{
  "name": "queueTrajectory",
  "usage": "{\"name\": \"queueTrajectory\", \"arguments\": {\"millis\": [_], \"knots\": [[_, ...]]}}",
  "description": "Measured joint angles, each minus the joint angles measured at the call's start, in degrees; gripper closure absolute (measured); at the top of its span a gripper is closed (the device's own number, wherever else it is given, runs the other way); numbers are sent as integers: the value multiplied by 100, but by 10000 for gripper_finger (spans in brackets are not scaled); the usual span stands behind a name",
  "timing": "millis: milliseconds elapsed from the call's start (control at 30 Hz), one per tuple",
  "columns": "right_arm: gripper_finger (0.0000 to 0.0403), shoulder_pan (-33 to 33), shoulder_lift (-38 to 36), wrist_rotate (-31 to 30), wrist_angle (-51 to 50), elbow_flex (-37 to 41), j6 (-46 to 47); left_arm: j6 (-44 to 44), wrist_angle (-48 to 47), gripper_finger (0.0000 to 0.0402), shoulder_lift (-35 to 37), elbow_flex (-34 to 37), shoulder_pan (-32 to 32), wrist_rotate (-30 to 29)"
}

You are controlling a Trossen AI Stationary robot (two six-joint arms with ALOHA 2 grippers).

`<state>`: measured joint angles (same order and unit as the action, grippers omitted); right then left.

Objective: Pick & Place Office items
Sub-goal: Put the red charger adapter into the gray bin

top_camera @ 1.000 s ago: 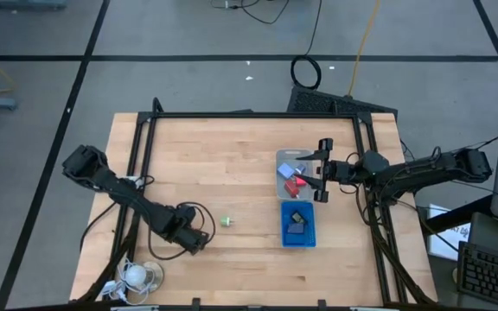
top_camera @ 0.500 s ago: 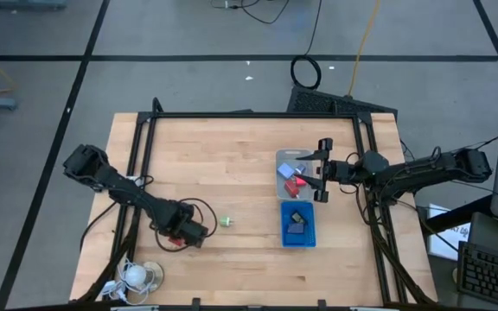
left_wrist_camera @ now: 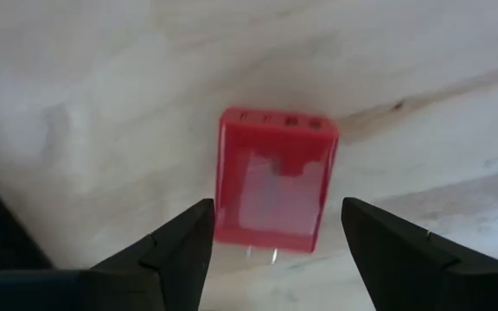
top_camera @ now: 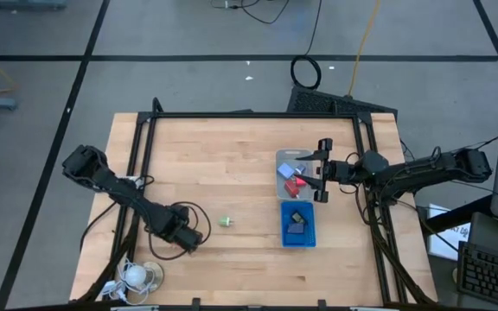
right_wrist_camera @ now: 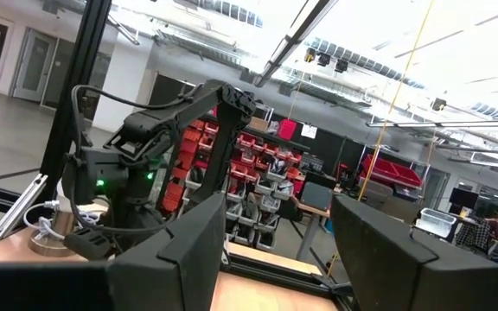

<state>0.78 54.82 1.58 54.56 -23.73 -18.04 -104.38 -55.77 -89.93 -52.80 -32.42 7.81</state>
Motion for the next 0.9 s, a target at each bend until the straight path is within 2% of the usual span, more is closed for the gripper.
{"name": "queueTrajectory", "arguments": {"millis": [133,267,633,900], "knots": [[202,0,1,0,0,0,0,-34,87,156,2,58,-7,-189],[202,-2,1,0,1,0,-1,-20,324,156,10,265,-8,79],[202,-1,1,-1,-3,0,-1,-92,975,127,4,540,-60,-82],[202,-1,1,1,-31,0,-1,8,898,145,4,540,-252,-79]]}}
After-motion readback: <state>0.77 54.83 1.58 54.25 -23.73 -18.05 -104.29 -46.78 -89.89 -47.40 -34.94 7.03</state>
